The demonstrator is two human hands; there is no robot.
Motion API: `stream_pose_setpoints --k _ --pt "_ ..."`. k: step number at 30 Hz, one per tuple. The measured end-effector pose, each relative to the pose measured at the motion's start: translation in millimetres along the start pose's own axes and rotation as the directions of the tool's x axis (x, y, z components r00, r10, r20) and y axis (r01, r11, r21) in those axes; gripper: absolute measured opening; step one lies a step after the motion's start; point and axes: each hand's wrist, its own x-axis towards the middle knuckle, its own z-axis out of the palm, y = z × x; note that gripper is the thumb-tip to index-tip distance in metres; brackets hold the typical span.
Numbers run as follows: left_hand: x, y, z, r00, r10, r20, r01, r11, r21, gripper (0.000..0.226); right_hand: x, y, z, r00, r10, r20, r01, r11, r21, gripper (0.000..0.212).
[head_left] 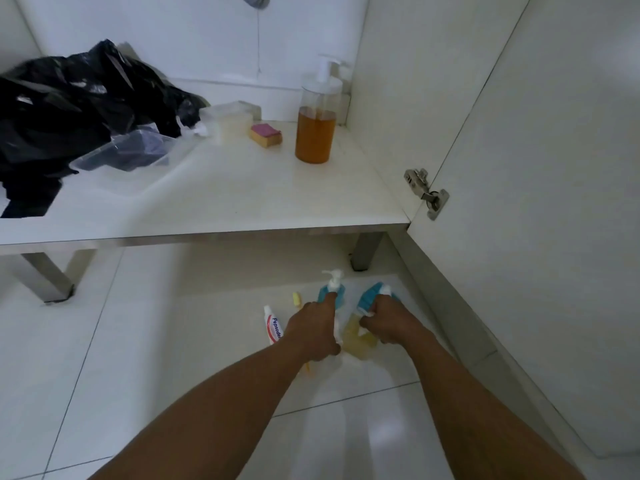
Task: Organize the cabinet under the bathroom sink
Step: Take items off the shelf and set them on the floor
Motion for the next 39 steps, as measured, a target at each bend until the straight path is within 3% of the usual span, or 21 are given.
stream_pose_setpoints --k 4,11,15,18,22,27,32,39 --pt "4.6 -2.3 1.8 1.0 0.016 0.014 -0.016 1.0 0.003 0.101 -0.5 1.0 3.7 0.999 -0.016 0.04 0.016 1.0 -0.008 0.031" --pt "7.8 -0.4 -6.8 0.998 0.049 0.03 -0.052 0.993 0.104 0.103 0.6 -13.2 -12.2 0.996 0.007 0.092 0.005 0.991 -0.132 0.031" --pt "2.5 -0.4 -33.3 0.994 0.104 -0.04 -0.098 0.988 0.117 0.106 2.1 -32.7 -38.4 0.998 -0.054 -0.034 0.048 0.987 -0.154 0.026" --pt "-4.0 -2.3 -60.9 0.987 0.105 -0.124 -0.099 0.994 0.052 0.09 2.7 -57.9 -59.4 0.984 -0.147 -0.099 0.137 0.985 -0.101 0.015" --pt "-9.1 -9.5 -108.1 0.946 0.005 -0.324 -0.025 0.998 -0.058 0.066 3.7 -106.1 -81.4 0.95 -0.271 -0.158 0.242 0.953 -0.183 0.01" --pt "-11.2 -34.9 -165.9 0.847 -0.18 -0.5 0.084 0.974 -0.209 0.055 13.7 -160.0 -85.1 0.893 -0.397 -0.211 0.347 0.907 -0.238 0.032" --pt "-3.8 -73.3 -185.1 0.785 -0.272 -0.557 0.239 0.962 -0.134 0.051 27.3 -187.6 -61.7 0.839 -0.48 -0.256 0.446 0.877 -0.18 0.032" --pt "33.5 -103.0 -192.7 0.786 -0.205 -0.583 0.299 0.952 0.068 0.05 64.6 -215.3 -40.8 0.732 -0.519 -0.441 0.438 0.855 -0.278 0.028"
